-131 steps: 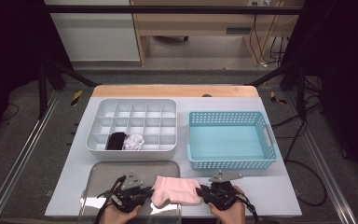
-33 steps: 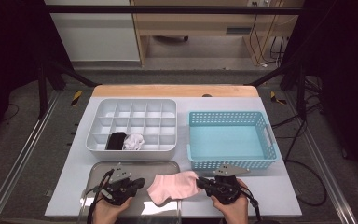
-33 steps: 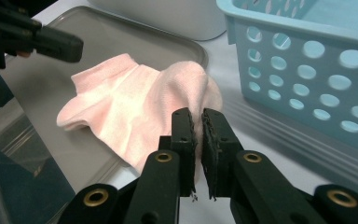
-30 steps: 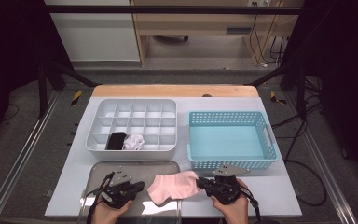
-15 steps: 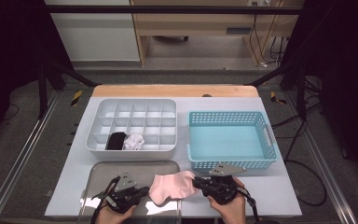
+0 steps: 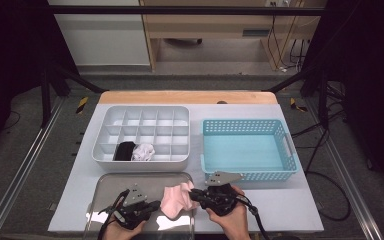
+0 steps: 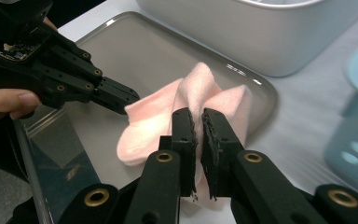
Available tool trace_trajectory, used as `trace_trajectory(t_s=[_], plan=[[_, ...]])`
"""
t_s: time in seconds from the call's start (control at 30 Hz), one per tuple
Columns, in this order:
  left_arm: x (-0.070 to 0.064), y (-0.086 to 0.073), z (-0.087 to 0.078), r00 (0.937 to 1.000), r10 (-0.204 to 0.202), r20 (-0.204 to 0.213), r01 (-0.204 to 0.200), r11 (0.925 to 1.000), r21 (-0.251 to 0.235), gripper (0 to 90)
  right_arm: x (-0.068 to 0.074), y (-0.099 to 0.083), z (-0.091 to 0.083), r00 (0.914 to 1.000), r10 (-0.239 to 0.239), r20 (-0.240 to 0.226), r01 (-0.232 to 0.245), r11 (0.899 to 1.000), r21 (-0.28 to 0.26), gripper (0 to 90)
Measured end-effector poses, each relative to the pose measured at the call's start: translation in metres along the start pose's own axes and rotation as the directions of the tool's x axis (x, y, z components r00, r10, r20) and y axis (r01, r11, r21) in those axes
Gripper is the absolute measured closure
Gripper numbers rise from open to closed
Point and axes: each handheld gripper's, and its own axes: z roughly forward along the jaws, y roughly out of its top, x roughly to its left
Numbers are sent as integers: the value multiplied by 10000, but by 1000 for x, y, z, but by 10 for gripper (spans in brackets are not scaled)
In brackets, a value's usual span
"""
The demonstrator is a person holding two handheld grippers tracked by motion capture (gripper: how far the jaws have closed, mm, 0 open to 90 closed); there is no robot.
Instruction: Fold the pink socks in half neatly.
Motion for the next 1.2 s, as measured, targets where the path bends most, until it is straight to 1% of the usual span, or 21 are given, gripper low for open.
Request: trace_trajectory(t_s=[0.2,0.33,0.37,0.53,0.7,0.73,0.8,0.83,0.93,1.0,1.1,1.2], plan=[[0,0,1,10000,6,-7,-6,10000,2,885,7,8,17,9996,-253,-153,259,9987,437,838],[-1,0,2,10000,14,-12,-14,10000,14,885,11,10,27,9991,-274,-315,292,9978,600,836],[-1,0,2,10000,18,-12,-18,10000,17,885,13,11,33,9988,-290,-397,316,9972,670,836],[0,0,2,10000,30,-27,-30,10000,44,886,18,15,44,9977,-357,-582,403,9959,805,832],[0,0,2,10000,15,-37,-15,10000,46,886,23,12,57,9966,-574,-595,638,9915,1129,818],[0,0,2,10000,-2,-33,2,10000,57,886,24,12,59,9968,-528,-608,597,9911,1186,817],[1,0,0,10000,-38,-41,37,10000,-26,885,24,9,64,9965,-563,-615,640,9893,1309,809],[2,0,-1,10000,-60,-44,60,10000,-74,885,25,8,66,9967,-611,-542,680,9882,1371,799],[4,1,-4,9998,-194,-52,193,9996,-225,882,27,7,68,9960,-652,-612,732,9876,1390,759],[5,1,-5,9997,-227,-37,226,9995,-238,881,28,9,65,9955,-704,-634,784,9879,1339,717],[6,1,-5,9996,-265,-54,264,9994,-215,881,26,13,56,9960,-600,-661,659,9937,912,683],[6,1,-6,9995,-311,-74,309,9992,-235,881,23,16,44,9966,-540,-629,575,9969,546,684]])
